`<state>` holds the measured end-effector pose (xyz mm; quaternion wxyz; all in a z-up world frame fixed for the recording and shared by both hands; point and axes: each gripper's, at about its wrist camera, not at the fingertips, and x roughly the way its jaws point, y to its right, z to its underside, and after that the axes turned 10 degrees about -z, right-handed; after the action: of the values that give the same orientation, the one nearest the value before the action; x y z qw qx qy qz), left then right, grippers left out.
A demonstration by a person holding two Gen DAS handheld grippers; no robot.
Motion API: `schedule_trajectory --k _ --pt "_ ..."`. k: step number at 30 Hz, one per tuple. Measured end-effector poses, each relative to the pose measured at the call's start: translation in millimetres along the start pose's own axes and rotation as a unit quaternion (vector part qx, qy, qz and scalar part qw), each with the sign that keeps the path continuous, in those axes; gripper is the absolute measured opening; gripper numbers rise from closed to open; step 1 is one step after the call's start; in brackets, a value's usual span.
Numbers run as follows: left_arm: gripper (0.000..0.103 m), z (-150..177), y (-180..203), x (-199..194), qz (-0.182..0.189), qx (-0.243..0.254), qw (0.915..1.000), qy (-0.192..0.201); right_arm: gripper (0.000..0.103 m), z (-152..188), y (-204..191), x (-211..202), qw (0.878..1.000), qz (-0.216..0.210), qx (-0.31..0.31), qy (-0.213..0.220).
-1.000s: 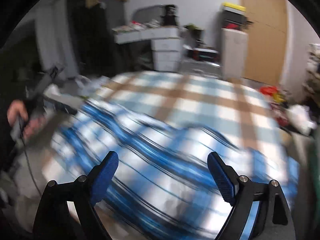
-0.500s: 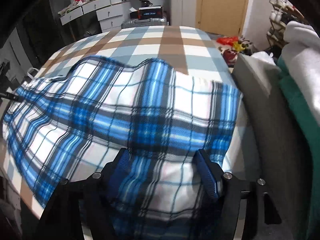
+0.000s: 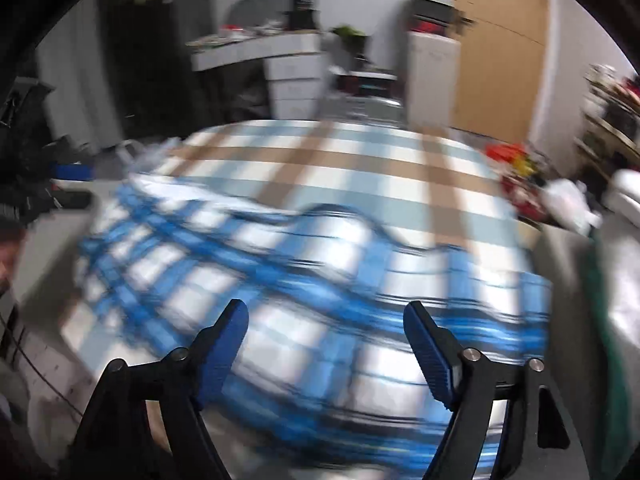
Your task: Fold large clothes
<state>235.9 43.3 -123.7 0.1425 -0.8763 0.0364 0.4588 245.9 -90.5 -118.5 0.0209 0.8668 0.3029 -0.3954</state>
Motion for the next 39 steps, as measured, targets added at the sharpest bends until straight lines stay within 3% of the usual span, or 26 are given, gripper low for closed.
schedule_trajectory --k 2,5,6,7,11,15,16,18,20,24,26,28,31,34,39 --pt "0.097 6.3 3.7 31.9 0.010 -0.004 0.9991 -0.042 0.080 8.5 -12.2 30.1 0.999 0.007 -0.002 -0.037" --pt "0.099 17.9 -1.3 77.7 -0.010 -0.020 0.9948 -0.099 0.079 31.5 -10.8 77.8 0.994 0.039 -0.005 -0.100" --pt "0.099 20.3 -8.4 82.1 0.009 -0.035 0.9950 -0.093 0.081 33.9 -8.2 73.8 0.997 0.032 0.002 -0.076" --pt "0.099 22.3 -18.2 83.9 0.022 -0.047 0.9948 -0.087 0.081 35.4 -5.0 75.1 0.996 0.025 0.005 -0.080" --pt "0.098 20.9 -38.1 77.6 0.024 -0.045 0.9945 -0.092 0.078 32.3 6.8 60.2 0.996 0.018 0.021 -0.084" --pt "0.098 23.8 -59.1 55.4 -0.003 -0.090 0.9958 -0.020 0.079 37.2 29.2 12.1 0.998 0.047 0.042 -0.020" --pt "0.098 25.4 -65.8 60.5 -0.023 -0.096 0.9948 -0.024 0.079 41.8 33.3 4.5 0.996 0.068 0.046 -0.016" --pt "0.098 32.4 -75.5 86.8 -0.027 -0.102 0.9928 -0.057 0.079 52.8 51.9 4.2 0.992 0.108 0.061 -0.036" --pt "0.098 39.6 -82.2 101.2 -0.006 -0.121 0.9909 -0.060 0.079 66.5 68.8 16.4 0.987 0.118 0.084 -0.070" --pt "0.097 43.1 -77.2 83.3 -0.020 -0.145 0.9887 -0.033 0.080 67.2 86.8 6.1 0.983 0.068 0.154 -0.075" --pt "0.097 40.7 -76.5 67.3 -0.014 -0.160 0.9870 0.010 0.079 56.6 81.5 -16.7 0.986 0.066 0.155 -0.022" --pt "0.097 39.4 -74.7 54.0 -0.021 -0.161 0.9862 0.029 0.079 47.0 73.8 -25.8 0.988 0.084 0.131 0.001" --pt "0.097 44.1 -74.3 66.4 -0.026 -0.162 0.9864 0.010 0.080 37.8 68.3 -8.8 0.987 0.128 0.099 -0.020" --pt "0.097 56.2 -76.9 94.7 -0.027 -0.162 0.9857 -0.039 0.080 38.4 79.2 17.0 0.979 0.166 0.106 -0.058" --pt "0.098 58.8 -81.3 87.4 -0.031 -0.169 0.9843 -0.040 0.081 46.5 90.7 24.8 0.975 0.166 0.115 -0.093"
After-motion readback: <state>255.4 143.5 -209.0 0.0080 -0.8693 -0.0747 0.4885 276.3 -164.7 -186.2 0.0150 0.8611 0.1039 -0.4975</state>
